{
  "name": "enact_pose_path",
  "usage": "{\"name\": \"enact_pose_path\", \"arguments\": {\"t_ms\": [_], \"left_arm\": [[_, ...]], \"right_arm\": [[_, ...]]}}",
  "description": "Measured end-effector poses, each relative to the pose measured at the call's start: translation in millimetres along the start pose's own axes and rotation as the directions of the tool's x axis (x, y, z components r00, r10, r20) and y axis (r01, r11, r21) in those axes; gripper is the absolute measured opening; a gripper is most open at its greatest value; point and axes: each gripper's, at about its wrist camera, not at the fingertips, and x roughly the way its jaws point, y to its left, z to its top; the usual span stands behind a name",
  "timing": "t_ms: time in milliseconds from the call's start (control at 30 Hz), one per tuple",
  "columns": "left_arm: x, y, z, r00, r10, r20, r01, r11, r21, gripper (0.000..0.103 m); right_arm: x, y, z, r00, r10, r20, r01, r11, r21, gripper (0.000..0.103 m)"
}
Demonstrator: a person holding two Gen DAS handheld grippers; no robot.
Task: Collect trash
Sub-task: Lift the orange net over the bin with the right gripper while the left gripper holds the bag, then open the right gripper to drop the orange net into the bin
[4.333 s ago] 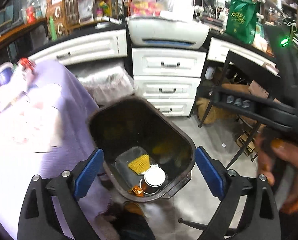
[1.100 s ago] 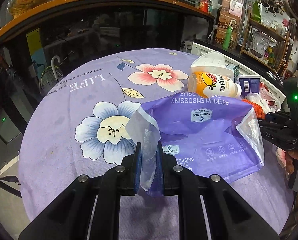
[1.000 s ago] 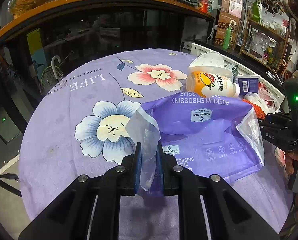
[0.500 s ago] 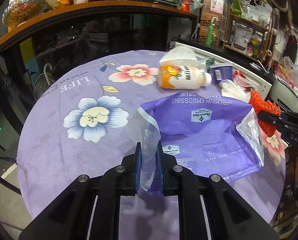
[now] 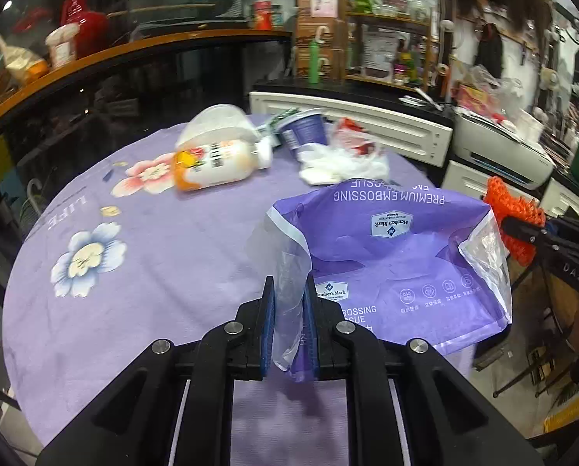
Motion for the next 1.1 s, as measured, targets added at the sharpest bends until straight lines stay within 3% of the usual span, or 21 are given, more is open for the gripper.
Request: {"name": "enact_pose_path", "arguments": {"t_ms": [300,633,733,800,867,1100], "left_arm": [[14,-69,9,0.994,-0.112,-0.013,0.113,0.992,0.063,0.014],[23,-118,10,0.987,-0.156,-0.025,0.158,0.982,0.1,0.014],[26,-127,10,0.987,-0.159,-0.031,0.161,0.981,0.11,0.014],[28,-132,11,0.986,-0.163,-0.036,0.166,0.979,0.116,0.014],[30,-138,11,0.985,-0.166,-0.039,0.17,0.977,0.125,0.014],[38,-156,10,0.982,-0.178,-0.057,0.185,0.97,0.157,0.014]], "right_arm": [[10,-69,-57,0.991,-0.086,-0.103,0.1,0.986,0.131,0.02],[65,-114,-109,0.969,-0.034,-0.244,0.108,0.949,0.295,0.021],[82,-123,-124,0.957,-0.019,-0.29,0.122,0.932,0.341,0.031],[88,-128,-129,0.954,-0.007,-0.301,0.121,0.924,0.363,0.045],[91,-133,-135,0.948,-0.019,-0.316,0.145,0.913,0.381,0.052],[80,-143,-133,0.953,-0.058,-0.297,0.179,0.899,0.399,0.055]]}}
